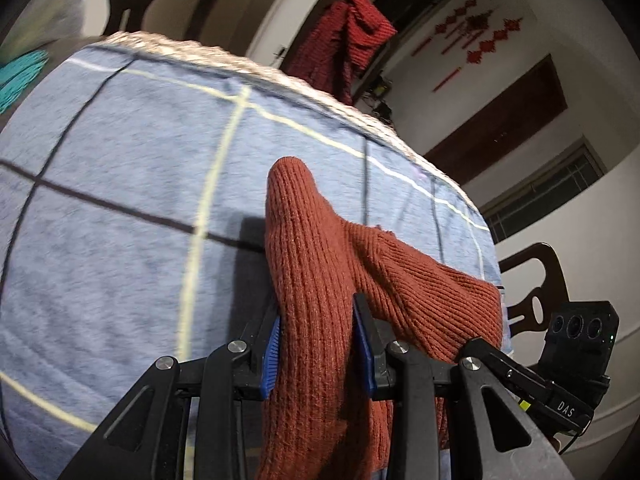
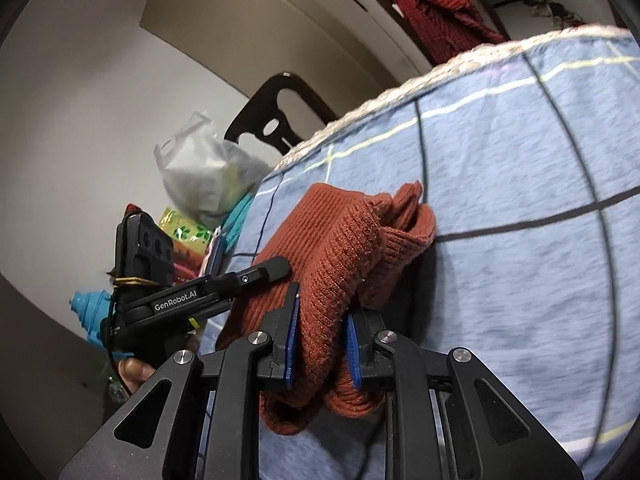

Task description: Fold small clothes

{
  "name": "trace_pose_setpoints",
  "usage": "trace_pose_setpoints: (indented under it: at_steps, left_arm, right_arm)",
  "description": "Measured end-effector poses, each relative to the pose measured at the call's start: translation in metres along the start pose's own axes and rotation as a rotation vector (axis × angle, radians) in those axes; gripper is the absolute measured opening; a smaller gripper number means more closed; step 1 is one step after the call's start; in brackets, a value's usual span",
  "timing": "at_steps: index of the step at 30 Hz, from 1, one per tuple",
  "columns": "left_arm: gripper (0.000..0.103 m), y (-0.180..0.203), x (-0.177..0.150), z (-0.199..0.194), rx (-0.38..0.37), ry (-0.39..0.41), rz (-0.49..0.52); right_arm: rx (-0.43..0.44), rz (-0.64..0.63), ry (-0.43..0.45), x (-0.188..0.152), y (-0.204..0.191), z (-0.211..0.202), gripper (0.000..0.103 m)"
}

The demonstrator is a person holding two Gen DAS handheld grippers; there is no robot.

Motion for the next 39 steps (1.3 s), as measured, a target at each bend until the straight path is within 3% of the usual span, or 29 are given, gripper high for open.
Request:
trace_pose_setpoints:
  at_steps: [9,15,17,24,29,32,39]
  left_arm:
    - [0.034,-0.033,-0.013,0.0,0.045,0.01,-0.021]
    - [0.035,-0.031,-0.021,0.002,0.059,0.019,0.001]
    - [0.036,-0.029,-0.023,0.002,0.074,0.02,0.012]
    - [0.053,-0.029,-0.031,-0.007,0.175,0.058,0.06]
    - [0.059,-0.026,-0.045,-0.016,0.218,0.092,0.082]
    - [0.069,-0.02,-0.061,-0.019,0.271,0.114,0.121]
    - [0.073,-0.018,-0.104,-0.022,0.372,0.149,0.171]
  right_arm:
    - [-0.076,0.044,-0.009,-0.021,0.022,0.012,0.02]
    - [-0.214,0.025,-0.007,-0.031,0.04,0.009,0.023]
    - [-0.263,0.017,-0.001,-0.033,0.045,0.007,0.029]
    - [-0.436,-0.093,0.05,-0.033,0.037,-0.005,0.037]
    - [-0.547,-0.18,0.104,-0.042,0.021,-0.018,0.037]
    - [-0.592,-0.227,0.133,-0.054,0.011,-0.022,0.042]
    - [-0.601,-0.297,0.111,-0.09,0.0,-0.016,0.046]
Point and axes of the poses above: each gripper's, at about its wrist camera, not at the fingertips, and z roughly the way its jaws point, y to its right, x to its top, the point moved 10 cm from there along z, roughly the way its jaws point, and after that the axes turned 7 degrees about -y, right-handed, at the moved point
